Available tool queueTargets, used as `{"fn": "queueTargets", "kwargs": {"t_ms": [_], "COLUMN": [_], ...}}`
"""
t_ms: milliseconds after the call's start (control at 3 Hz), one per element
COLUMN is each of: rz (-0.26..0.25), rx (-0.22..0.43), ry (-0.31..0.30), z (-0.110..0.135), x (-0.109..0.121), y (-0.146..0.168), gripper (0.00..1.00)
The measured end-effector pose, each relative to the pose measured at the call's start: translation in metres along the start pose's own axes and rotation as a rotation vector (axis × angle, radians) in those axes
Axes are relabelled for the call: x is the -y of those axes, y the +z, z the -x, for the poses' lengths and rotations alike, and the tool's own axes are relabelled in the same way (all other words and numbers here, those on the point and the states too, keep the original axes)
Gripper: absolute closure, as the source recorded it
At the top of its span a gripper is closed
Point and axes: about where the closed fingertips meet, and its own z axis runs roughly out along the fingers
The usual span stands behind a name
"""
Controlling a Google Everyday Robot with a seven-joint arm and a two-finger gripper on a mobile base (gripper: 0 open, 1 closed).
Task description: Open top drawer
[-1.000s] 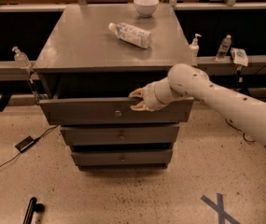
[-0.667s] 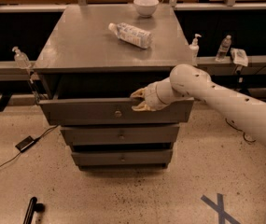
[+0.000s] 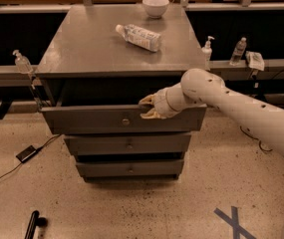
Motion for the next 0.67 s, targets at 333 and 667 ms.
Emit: {"fn": "queueTargets", "kwargs": {"t_ms": [333, 667], "rz": [0.0, 0.0], "rx": [0.0, 0.0], "ry": [0.0, 0.0], "z": [0.0, 0.0001], "x": [0.0, -0.0001], "y": [0.0001, 0.0002], "gripper": [0.58, 0.36]}}
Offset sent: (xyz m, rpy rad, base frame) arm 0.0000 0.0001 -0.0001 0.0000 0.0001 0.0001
